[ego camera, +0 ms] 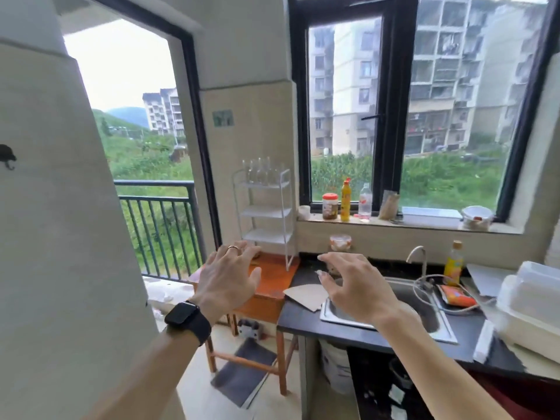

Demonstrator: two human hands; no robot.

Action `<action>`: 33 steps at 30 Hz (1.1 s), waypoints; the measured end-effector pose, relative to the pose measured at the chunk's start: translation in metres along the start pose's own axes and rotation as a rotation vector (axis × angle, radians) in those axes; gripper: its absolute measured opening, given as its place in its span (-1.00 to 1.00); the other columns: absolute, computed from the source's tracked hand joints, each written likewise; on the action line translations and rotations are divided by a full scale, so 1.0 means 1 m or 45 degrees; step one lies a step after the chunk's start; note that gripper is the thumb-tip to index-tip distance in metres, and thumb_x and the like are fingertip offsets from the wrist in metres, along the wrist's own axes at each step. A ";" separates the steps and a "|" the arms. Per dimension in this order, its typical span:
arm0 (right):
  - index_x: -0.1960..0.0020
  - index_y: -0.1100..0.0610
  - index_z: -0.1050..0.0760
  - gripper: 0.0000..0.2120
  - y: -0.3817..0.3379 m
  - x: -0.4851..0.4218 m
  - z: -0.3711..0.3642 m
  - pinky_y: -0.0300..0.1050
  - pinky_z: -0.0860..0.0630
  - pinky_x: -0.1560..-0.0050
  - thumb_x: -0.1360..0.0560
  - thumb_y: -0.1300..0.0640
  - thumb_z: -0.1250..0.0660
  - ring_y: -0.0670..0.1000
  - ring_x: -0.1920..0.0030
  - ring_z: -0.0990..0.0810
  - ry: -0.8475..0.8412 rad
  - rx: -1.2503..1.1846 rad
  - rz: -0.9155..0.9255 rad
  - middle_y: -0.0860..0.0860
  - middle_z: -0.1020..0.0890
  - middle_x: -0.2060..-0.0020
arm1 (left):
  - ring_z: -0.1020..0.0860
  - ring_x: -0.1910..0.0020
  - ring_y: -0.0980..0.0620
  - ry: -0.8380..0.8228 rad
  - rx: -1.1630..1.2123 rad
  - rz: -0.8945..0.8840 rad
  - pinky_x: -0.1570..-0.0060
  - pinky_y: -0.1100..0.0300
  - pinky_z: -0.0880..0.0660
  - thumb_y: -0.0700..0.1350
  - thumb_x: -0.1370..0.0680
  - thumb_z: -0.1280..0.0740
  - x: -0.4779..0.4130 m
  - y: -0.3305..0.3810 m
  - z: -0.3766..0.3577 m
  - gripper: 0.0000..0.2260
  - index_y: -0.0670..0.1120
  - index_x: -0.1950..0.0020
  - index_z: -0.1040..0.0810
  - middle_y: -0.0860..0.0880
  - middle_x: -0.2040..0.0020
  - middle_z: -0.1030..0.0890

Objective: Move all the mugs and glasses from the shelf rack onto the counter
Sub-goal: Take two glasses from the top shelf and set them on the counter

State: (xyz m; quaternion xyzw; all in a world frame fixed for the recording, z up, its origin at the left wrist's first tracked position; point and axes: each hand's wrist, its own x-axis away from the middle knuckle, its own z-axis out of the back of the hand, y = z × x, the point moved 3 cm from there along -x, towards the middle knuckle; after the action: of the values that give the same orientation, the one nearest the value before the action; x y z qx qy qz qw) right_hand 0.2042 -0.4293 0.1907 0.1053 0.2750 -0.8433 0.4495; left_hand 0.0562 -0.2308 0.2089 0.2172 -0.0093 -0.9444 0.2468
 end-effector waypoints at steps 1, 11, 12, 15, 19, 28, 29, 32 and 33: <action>-0.43 -0.12 -0.43 -0.60 -0.009 -0.016 -0.008 -0.03 -0.34 -0.39 -0.61 -0.11 -0.22 -0.02 -0.44 -0.39 0.002 -0.004 0.011 -0.14 -0.55 -0.38 | -0.26 -0.50 -0.02 0.004 0.000 -0.005 -0.44 -0.06 -0.24 0.15 -0.58 -0.21 -0.010 -0.015 0.002 -0.54 0.16 -0.49 -0.31 0.01 -0.51 -0.34; -0.46 -0.08 -0.41 -0.59 -0.033 -0.173 -0.079 0.02 -0.38 -0.39 -0.63 -0.10 -0.19 0.00 -0.45 -0.40 -0.007 0.008 0.051 -0.09 -0.53 -0.41 | -0.32 -0.46 0.00 -0.019 0.034 -0.017 -0.38 -0.03 -0.31 0.15 -0.59 -0.20 -0.129 -0.116 -0.033 -0.53 0.16 -0.50 -0.32 0.05 -0.50 -0.37; -0.47 -0.08 -0.40 -0.58 -0.032 -0.190 -0.087 0.03 -0.39 -0.38 -0.63 -0.11 -0.19 0.00 -0.45 -0.40 -0.006 0.015 0.054 -0.09 -0.53 -0.41 | -0.32 -0.46 0.00 -0.024 0.036 -0.019 -0.37 -0.03 -0.32 0.15 -0.59 -0.20 -0.144 -0.124 -0.040 -0.53 0.16 -0.50 -0.31 0.05 -0.49 -0.37; -0.48 -0.10 -0.38 -0.57 -0.022 -0.246 -0.112 0.04 -0.44 -0.32 -0.62 -0.12 -0.20 0.00 -0.42 -0.44 0.016 0.003 0.063 -0.10 -0.52 -0.42 | -0.34 -0.43 0.00 -0.023 0.047 -0.024 -0.30 -0.01 -0.36 0.13 -0.57 -0.19 -0.198 -0.149 -0.059 -0.54 0.18 -0.49 -0.32 0.07 -0.46 -0.40; -0.46 -0.09 -0.38 -0.57 -0.005 -0.329 -0.142 -0.01 -0.48 -0.25 -0.62 -0.11 -0.20 0.01 -0.33 -0.50 0.025 -0.020 0.072 -0.08 -0.55 -0.36 | -0.38 -0.40 0.01 -0.019 0.083 -0.007 -0.23 -0.01 -0.42 0.12 -0.57 -0.19 -0.282 -0.179 -0.084 -0.54 0.20 -0.48 -0.30 0.10 -0.44 -0.41; -0.48 -0.06 -0.40 -0.55 0.039 -0.485 -0.185 -0.01 -0.46 -0.25 -0.62 -0.12 -0.18 0.02 -0.36 -0.49 0.000 0.016 0.029 -0.09 -0.51 -0.42 | -0.39 -0.39 -0.02 -0.040 0.034 -0.006 -0.19 -0.03 -0.44 0.14 -0.55 -0.17 -0.452 -0.238 -0.132 -0.52 0.20 -0.48 -0.31 0.06 -0.42 -0.45; -0.48 -0.05 -0.40 -0.55 0.045 -0.500 -0.191 -0.01 -0.47 -0.25 -0.62 -0.11 -0.18 0.02 -0.35 -0.50 -0.003 0.020 0.015 -0.08 -0.51 -0.42 | -0.39 -0.39 -0.02 -0.047 0.043 -0.012 -0.20 -0.03 -0.44 0.15 -0.54 -0.17 -0.470 -0.244 -0.139 -0.52 0.20 -0.48 -0.31 0.06 -0.42 -0.45; -0.47 -0.05 -0.41 -0.56 0.064 -0.541 -0.211 -0.01 -0.45 -0.28 -0.62 -0.11 -0.18 0.02 -0.39 -0.49 0.006 0.055 -0.035 -0.07 -0.51 -0.43 | -0.41 -0.38 -0.03 -0.079 0.092 -0.033 -0.24 -0.03 -0.43 0.13 -0.54 -0.19 -0.522 -0.256 -0.166 -0.51 0.20 -0.49 -0.30 0.04 -0.41 -0.46; -0.47 -0.05 -0.41 -0.56 0.069 -0.554 -0.218 -0.01 -0.45 -0.28 -0.62 -0.11 -0.18 0.02 -0.40 -0.49 0.017 0.068 -0.058 -0.08 -0.51 -0.44 | -0.40 -0.39 -0.02 -0.091 0.120 -0.044 -0.24 -0.02 -0.42 0.13 -0.54 -0.19 -0.540 -0.259 -0.176 -0.51 0.19 -0.49 -0.29 0.04 -0.41 -0.45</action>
State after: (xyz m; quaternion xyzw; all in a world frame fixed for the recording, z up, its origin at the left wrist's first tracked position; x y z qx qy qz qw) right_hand 0.5636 0.0496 0.2202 0.1166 0.2577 -0.8598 0.4252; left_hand 0.4325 0.2664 0.2361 0.1948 -0.0589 -0.9541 0.2196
